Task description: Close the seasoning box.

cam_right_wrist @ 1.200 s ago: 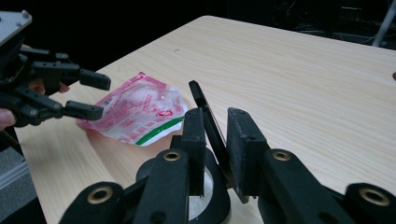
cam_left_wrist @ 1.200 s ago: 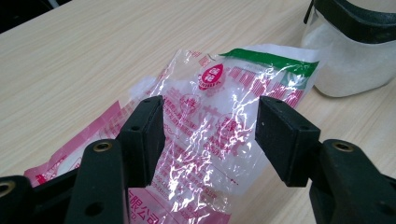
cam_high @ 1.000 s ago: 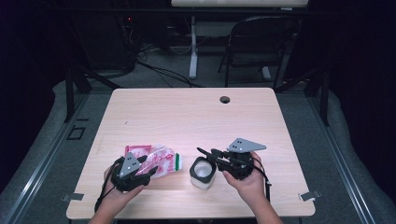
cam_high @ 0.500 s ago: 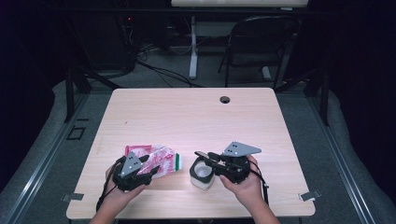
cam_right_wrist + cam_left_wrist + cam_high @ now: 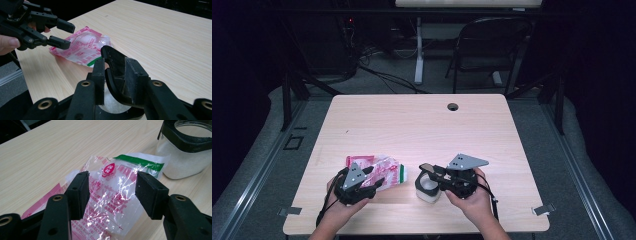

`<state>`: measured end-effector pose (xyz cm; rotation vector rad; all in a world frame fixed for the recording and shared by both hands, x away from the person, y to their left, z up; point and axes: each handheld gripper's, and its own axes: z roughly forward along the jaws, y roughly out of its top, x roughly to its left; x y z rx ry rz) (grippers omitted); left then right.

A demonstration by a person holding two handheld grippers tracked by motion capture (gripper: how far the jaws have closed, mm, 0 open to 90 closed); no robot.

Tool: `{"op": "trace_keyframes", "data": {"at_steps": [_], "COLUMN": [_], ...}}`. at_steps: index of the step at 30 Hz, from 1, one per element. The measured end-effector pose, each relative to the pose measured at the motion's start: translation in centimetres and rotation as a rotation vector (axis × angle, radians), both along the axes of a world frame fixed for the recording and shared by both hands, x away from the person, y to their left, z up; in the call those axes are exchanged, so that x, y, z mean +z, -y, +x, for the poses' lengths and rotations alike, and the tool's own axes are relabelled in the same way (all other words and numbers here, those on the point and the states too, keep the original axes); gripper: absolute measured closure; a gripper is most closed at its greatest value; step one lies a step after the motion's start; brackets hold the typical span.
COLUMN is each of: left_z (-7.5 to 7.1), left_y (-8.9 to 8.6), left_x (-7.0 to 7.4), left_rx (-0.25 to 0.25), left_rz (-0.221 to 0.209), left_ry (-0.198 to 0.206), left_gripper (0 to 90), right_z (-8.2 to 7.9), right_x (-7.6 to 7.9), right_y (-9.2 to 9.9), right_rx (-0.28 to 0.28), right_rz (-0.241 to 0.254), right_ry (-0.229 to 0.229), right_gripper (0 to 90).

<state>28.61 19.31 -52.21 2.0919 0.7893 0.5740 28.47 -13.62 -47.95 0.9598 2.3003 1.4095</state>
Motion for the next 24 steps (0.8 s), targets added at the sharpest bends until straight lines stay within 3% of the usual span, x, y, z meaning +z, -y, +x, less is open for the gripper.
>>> {"op": "trace_keyframes", "data": {"at_steps": [24], "left_z": [0.0], "left_y": [0.0], "left_x": [0.0], "left_rx": [-0.002], "left_rz": [0.0], "left_ry": [0.001], "left_gripper": [44.4], "right_z": [-0.5], "right_x": [-0.9], "right_y": [-1.3], "right_rx": [0.041], "right_rz": [-0.062], "right_ry": [0.002], "right_gripper": [66.8]}}
